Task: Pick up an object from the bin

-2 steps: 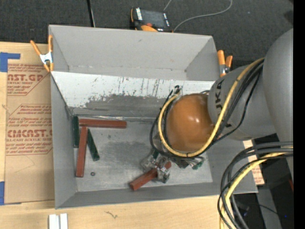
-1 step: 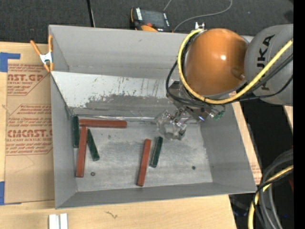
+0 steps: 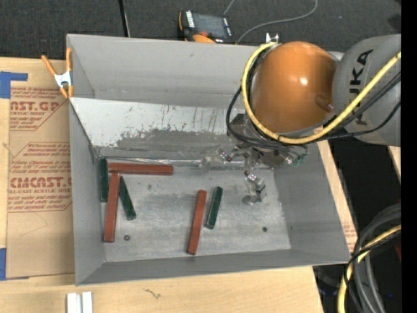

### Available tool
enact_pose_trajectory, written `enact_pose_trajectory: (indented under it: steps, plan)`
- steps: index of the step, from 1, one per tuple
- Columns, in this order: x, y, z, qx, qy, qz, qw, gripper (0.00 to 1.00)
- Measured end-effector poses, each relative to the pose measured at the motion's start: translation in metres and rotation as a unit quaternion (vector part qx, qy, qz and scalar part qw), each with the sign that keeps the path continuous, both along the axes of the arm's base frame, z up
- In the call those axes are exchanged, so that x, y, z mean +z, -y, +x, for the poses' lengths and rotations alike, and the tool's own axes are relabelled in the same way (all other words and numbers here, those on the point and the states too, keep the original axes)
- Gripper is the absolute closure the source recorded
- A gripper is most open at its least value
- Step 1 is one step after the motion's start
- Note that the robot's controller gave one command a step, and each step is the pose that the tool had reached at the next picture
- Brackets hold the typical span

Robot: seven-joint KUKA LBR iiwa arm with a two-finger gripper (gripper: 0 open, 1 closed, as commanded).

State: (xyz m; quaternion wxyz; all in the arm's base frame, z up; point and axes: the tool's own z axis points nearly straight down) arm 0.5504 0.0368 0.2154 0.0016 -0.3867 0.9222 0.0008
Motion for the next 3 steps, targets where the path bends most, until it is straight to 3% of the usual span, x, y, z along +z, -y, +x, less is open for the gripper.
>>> enact_pose_trajectory:
  steps: [1,2,3]
  plan:
    - [-0.140,-0.013,-0.025,0.056,-0.0050,0.000,0.9984,0.00]
    - [-0.135,-0.013,-0.022,0.055,-0.0006,0.000,0.9985,1.00]
    - [-0.020,-0.004,0.009,0.038,0.0046,-0.001,0.9992,1.00]
